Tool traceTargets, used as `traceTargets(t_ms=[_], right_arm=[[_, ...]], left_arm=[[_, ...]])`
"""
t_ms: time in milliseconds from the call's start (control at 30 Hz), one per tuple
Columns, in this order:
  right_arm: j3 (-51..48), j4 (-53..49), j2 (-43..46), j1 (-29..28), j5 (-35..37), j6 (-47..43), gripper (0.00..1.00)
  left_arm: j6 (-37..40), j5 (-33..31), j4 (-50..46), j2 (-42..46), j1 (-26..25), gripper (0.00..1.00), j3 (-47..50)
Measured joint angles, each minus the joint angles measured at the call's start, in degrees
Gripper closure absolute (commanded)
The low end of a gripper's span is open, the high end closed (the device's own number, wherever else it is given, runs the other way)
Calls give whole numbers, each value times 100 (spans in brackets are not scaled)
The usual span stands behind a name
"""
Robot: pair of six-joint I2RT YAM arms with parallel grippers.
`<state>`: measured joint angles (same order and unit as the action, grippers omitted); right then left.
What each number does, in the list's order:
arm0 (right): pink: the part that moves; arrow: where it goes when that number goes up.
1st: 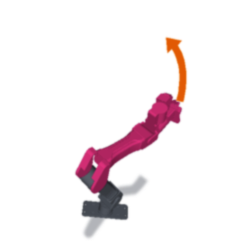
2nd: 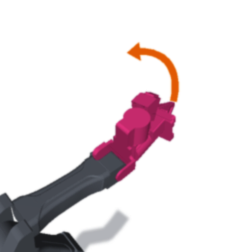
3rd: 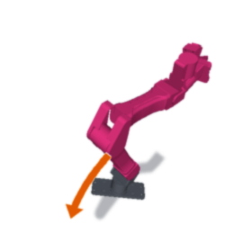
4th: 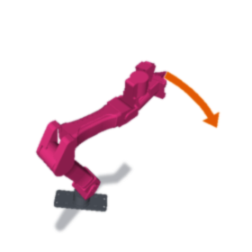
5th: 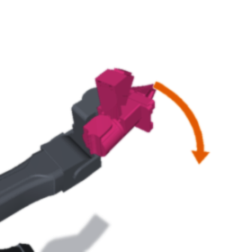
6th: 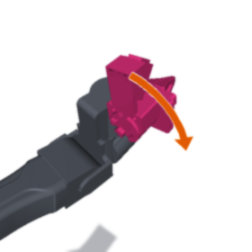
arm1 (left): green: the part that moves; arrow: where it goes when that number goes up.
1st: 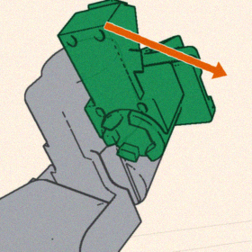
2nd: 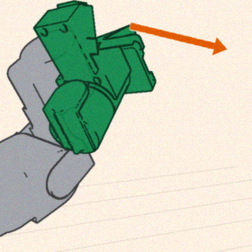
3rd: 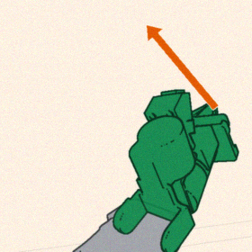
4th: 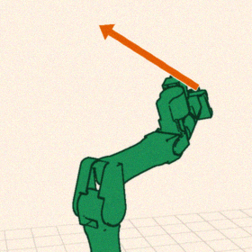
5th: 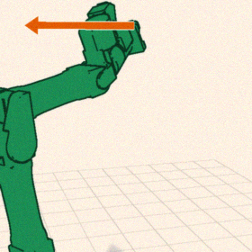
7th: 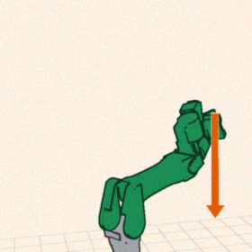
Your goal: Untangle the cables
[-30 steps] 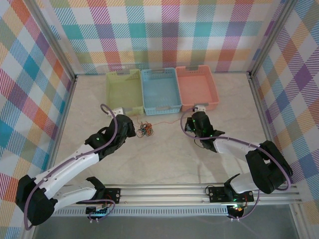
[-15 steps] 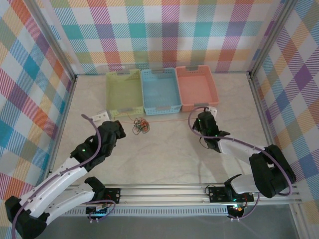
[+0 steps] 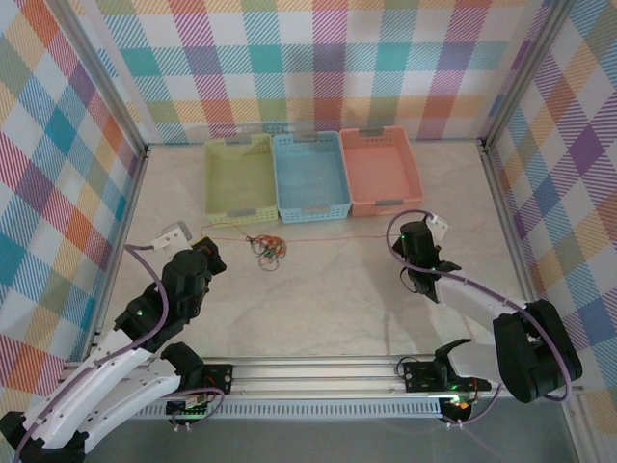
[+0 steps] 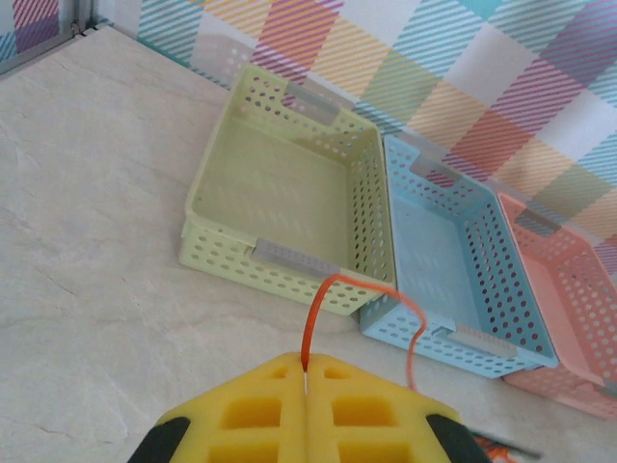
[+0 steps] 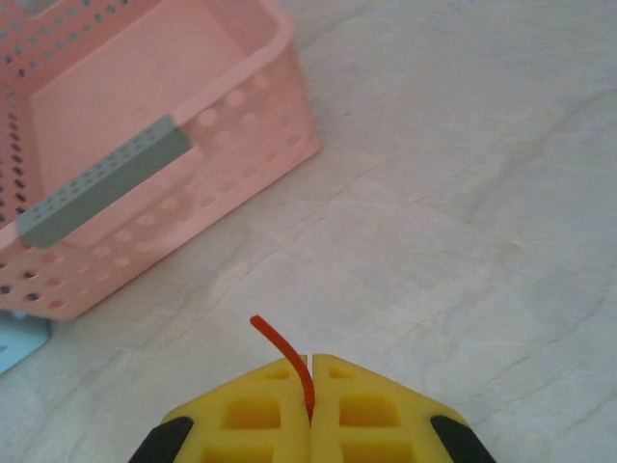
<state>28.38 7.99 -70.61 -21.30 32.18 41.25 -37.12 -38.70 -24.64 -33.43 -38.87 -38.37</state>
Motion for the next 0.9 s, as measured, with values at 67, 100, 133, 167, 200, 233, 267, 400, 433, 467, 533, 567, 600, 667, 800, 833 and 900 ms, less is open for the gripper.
traceTargets(t_ms=[67, 100, 133, 167, 200, 233, 267, 400, 433, 467, 533, 567, 600, 667, 800, 833, 900], right_arm=[[-59, -66, 50, 111, 24, 129, 100], [-76, -116, 61, 164, 37, 190, 100], [-87, -166, 66, 219, 48, 260, 100], [-96, -212, 66, 264, 66, 321, 100], [-96, -289, 68, 326, 85, 409, 100], [-98, -348, 66, 389, 87, 490, 100], [-103, -389, 68, 446, 90, 557, 100], [-140, -623, 127, 603, 184, 872, 100], [-140, -678, 142, 638, 195, 935, 100], [-142, -710, 157, 671, 199, 981, 100], [-146, -774, 184, 752, 221, 1088, 100], [-151, -796, 192, 782, 232, 1130, 100], [-153, -828, 195, 820, 229, 1193, 100], [-184, -844, 195, 901, 208, 1287, 100], [-245, -903, 195, 1010, 160, 1370, 100], [-249, -905, 199, 1010, 142, 1362, 100], [-251, -896, 238, 1010, 107, 1327, 92]], left_arm=[[-22, -44, -66, 9, 0, 100, 0], [-44, -72, -92, 9, 0, 100, 0], [-61, -116, -96, 9, 0, 100, 0], [-68, -142, -101, 15, 0, 100, 0], [-81, -175, -120, 31, 0, 100, 0], [-87, -197, -138, 48, 0, 100, 0], [-101, -214, -155, 70, 0, 100, 0], [-107, -260, -238, 212, 0, 100, 0], [-107, -264, -240, 234, 0, 100, 0], [-109, -273, -245, 251, 0, 100, 0], [-125, -299, -245, 289, 0, 100, 0], [-125, -299, -247, 286, 0, 100, 0], [-127, -299, -247, 286, 0, 100, 0], [-129, -299, -249, 286, 0, 100, 0], [-127, -293, -247, 286, 0, 100, 2], [-125, -289, -243, 275, 0, 100, 2], [-120, -254, -232, 219, 0, 100, 2]])
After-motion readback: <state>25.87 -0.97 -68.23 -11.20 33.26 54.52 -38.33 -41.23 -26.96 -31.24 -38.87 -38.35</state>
